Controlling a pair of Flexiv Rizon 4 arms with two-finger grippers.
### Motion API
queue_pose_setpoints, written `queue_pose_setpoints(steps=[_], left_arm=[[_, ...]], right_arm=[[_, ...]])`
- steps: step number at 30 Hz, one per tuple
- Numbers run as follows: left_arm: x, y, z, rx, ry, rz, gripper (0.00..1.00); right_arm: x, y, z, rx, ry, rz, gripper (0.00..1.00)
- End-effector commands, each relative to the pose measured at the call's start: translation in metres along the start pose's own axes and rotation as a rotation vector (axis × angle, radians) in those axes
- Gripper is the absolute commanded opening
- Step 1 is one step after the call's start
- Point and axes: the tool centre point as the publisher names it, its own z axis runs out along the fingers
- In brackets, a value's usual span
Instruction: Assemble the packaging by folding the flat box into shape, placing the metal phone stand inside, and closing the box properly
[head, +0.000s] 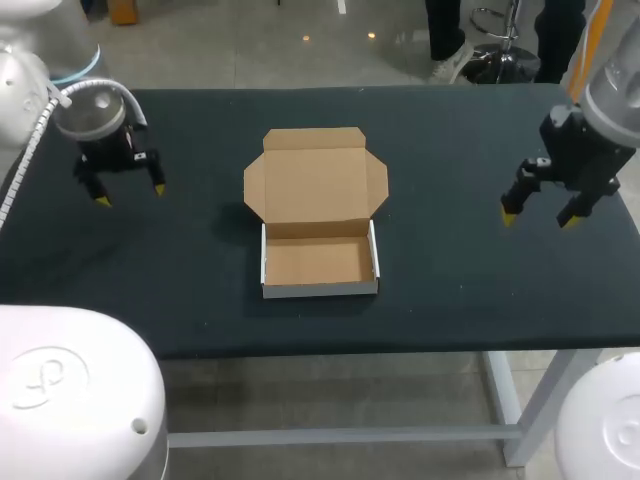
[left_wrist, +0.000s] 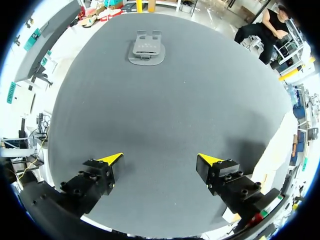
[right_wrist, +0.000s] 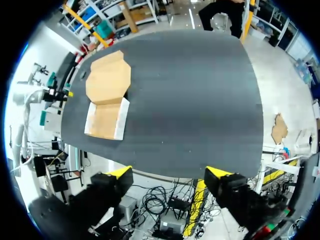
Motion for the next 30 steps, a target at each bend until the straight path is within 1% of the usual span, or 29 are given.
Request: queue_pose_setpoints(steps=[1, 13, 19, 30], left_arm=[[-0.004, -0.016, 0.012, -0.073, 0.001, -0.005, 1.00], [-0.009, -0.039, 0.038, -0.113, -0.008, 0.009, 1.00], [-0.014, -0.054, 0.051, -0.124, -0.010, 0.010, 1.00], [-0.023, -0.072, 0.067, -0.137, -0.013, 0.010, 1.00]], right_arm=[[0.000, 0.000, -0.002, 0.005, -0.001, 0.000, 1.00], [0.000, 0.000, -0.002, 0.005, -0.001, 0.000, 1.00], [0.000, 0.000, -0.002, 0.005, -0.001, 0.000, 1.00], [0.000, 0.000, -0.002, 0.005, -0.001, 0.000, 1.00]])
